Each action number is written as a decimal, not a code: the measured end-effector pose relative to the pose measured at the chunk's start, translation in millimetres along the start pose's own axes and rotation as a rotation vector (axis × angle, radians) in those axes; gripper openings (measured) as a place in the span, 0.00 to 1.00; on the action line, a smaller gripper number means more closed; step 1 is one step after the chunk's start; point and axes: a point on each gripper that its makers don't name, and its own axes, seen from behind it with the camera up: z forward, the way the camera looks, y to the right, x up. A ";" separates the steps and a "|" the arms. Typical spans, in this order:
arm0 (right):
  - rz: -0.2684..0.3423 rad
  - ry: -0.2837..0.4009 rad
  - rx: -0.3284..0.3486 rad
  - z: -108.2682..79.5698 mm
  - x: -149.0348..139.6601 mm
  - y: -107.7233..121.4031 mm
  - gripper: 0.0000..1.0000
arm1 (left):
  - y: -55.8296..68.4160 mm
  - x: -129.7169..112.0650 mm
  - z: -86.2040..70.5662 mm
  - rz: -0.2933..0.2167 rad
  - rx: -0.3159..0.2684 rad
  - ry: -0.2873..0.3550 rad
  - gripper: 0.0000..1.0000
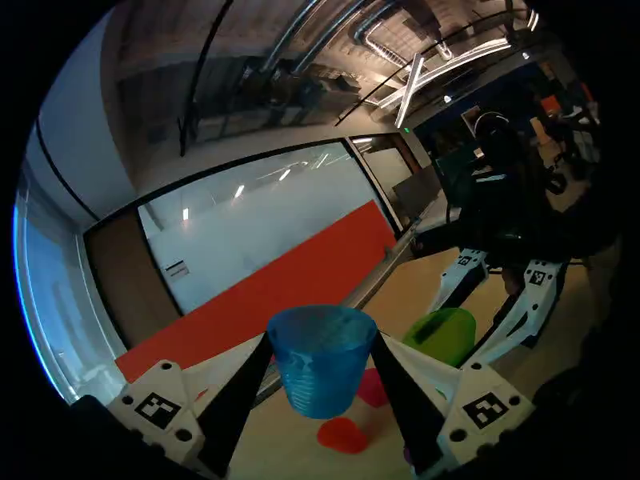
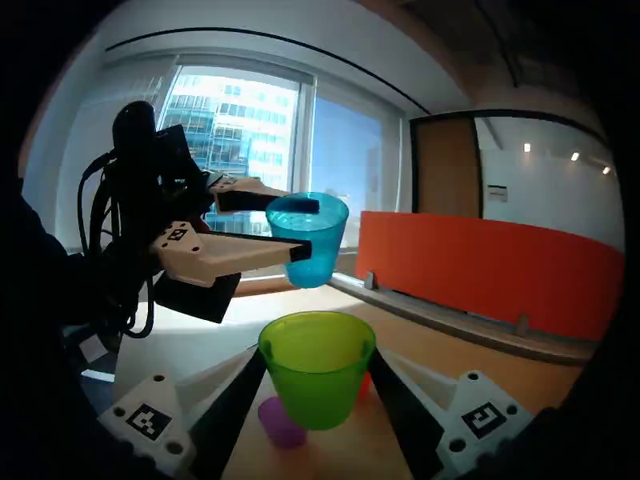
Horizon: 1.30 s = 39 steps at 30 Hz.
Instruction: Pour water
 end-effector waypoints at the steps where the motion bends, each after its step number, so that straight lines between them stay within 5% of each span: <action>1: 0.000 0.001 0.001 0.2 0.3 -0.2 0.90 | -0.4 1.1 -0.1 0.006 0.001 0.001 0.86; 39: 0.011 0.011 0.017 4.7 2.3 -2.2 0.90 | 5.3 30.6 -3.1 0.256 0.001 0.024 0.86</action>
